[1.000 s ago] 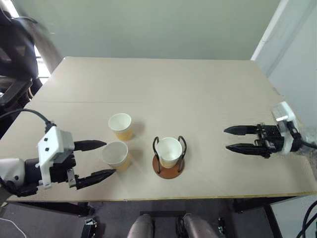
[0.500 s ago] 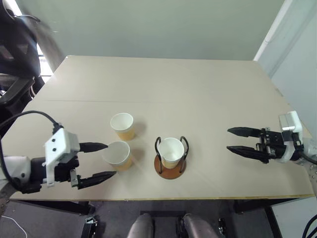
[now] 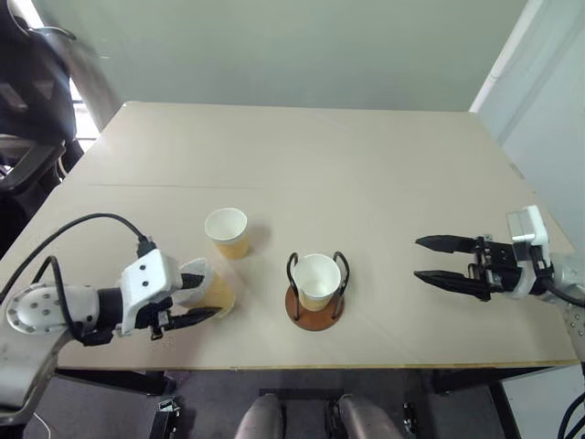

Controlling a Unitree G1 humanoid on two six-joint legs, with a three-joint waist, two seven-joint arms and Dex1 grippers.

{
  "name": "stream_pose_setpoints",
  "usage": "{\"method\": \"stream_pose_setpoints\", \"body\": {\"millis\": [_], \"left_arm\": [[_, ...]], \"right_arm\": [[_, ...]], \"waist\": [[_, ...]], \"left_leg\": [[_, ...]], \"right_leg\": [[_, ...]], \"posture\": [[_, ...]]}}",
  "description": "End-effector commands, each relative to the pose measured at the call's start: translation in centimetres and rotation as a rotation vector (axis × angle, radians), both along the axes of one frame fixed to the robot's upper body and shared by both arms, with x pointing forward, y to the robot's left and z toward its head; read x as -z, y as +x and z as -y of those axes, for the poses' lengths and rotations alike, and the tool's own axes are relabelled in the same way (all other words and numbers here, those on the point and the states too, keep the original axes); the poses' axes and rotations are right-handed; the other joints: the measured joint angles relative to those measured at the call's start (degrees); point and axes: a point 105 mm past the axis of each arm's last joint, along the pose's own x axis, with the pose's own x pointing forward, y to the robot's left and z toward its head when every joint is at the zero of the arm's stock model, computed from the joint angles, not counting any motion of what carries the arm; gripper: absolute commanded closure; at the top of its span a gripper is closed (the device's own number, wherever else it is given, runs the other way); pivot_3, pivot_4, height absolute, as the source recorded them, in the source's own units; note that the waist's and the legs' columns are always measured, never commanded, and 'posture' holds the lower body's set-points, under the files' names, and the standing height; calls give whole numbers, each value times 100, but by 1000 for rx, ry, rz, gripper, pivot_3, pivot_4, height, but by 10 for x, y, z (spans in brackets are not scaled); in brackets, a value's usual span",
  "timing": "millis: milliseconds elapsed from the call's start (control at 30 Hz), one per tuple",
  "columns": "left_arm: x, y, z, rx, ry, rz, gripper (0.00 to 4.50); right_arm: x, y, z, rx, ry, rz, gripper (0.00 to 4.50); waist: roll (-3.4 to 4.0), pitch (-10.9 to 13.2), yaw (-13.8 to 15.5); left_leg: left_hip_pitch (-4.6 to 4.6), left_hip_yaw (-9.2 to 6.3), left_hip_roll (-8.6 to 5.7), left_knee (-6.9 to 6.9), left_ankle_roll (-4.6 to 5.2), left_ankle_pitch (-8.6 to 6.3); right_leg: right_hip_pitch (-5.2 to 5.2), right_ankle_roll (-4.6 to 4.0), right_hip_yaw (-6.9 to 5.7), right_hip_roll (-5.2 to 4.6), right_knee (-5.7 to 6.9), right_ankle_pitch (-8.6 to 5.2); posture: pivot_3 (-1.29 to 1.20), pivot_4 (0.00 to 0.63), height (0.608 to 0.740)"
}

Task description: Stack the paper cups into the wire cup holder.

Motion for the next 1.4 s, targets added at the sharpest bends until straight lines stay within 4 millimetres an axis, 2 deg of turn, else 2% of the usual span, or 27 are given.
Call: {"method": "stream_pose_setpoints", "body": {"millis": [33, 133, 167, 200, 333, 467, 633, 867, 967, 1100, 1233, 1333, 1400], "left_arm": [[-14, -2, 4, 50, -14, 11, 3104], [-32, -8, 8, 96, -29, -15, 4218], [-39, -10, 10, 106, -45, -26, 4468], [-48, -13, 11, 123, -58, -44, 4468], [-110, -14, 22, 262, -79, -7, 4468], [-138, 2, 43, 431, -93, 65, 4468], [-135, 36, 79, 636, -58, 28, 4468], [-119, 50, 128, 839, -32, -22, 4468], [-123, 51, 137, 883, -34, -6, 4468], [-137, 52, 145, 923, -48, 25, 4468], [-140, 53, 148, 940, -37, 36, 4468], [-145, 46, 150, 975, -52, 28, 4468], [-144, 38, 153, 1010, -54, 7, 4468]], "right_arm": [[-9, -4, 1, -2, -16, 48, 1625], [-9, -6, 0, -3, -20, 44, 1625], [-10, -7, 0, -4, -21, 44, 1625], [-10, -8, 0, -5, -20, 44, 1625], [-13, -11, -3, -18, -26, 55, 1625], [-19, -14, -10, -35, -35, 78, 1625], [-29, -24, -18, -47, -15, 91, 1625], [-34, -34, -21, -10, 18, 116, 1625], [-32, -36, -22, 7, 12, 113, 1625], [-29, -35, -24, 28, 8, 113, 1625], [-28, -35, -26, 44, 6, 119, 1625], [-26, -35, -24, 52, 0, 112, 1625], [-25, -36, -22, 56, -6, 108, 1625]], "waist": [[0, 0, 2], [0, 0, 2], [-1, 0, 3], [-2, 0, 7], [-13, -2, 70], [21, -11, 106], [21, -7, 146], [9, -1, 106], [9, -1, 104], [9, -1, 130], [11, 0, 141], [11, 0, 153], [11, 0, 155]], "left_leg": [[0, 0, 0, -1, 0, -1], [0, 0, 0, -1, -1, -2], [0, 1, 0, -1, -2, -2], [0, 1, 0, 0, -1, -2], [-1, -5, 0, 6, -5, 0], [0, -5, -8, 7, -6, 1], [-8, -9, -9, 12, 5, 18], [-50, 4, -8, 23, -2, 23], [-59, 5, -8, 29, -25, 48], [-93, 7, -9, 43, -4, 36], [-103, 8, -12, 90, 34, 12], [-106, 8, -15, 110, 99, -25], [-109, 8, -18, 115, 101, -26]], "right_leg": [[0, 0, 0, 0, 0, 0], [0, 0, -1, 0, 2, 0], [0, 0, -1, 0, 1, 0], [0, 0, -1, 0, 3, 0], [1, -6, -8, 0, 9, 6], [4, -6, -5, -9, 6, 19], [0, 1, -7, -11, 8, 24], [0, 57, -7, -12, -36, 43], [-1, 80, -6, -12, -81, 53], [-12, 106, 0, -12, -107, 63], [-5, 123, 5, -14, -108, 67], [0, 139, 7, -16, -105, 76], [0, 146, 9, -17, -104, 83]], "posture": [[0, 150, 740], [0, 150, 740], [0, 150, 740], [0, 150, 740], [0, 150, 740], [0, 150, 740], [0, 150, 740], [0, 150, 740], [0, 150, 740], [0, 150, 740], [0, 150, 740], [0, 150, 740], [0, 150, 740]]}}
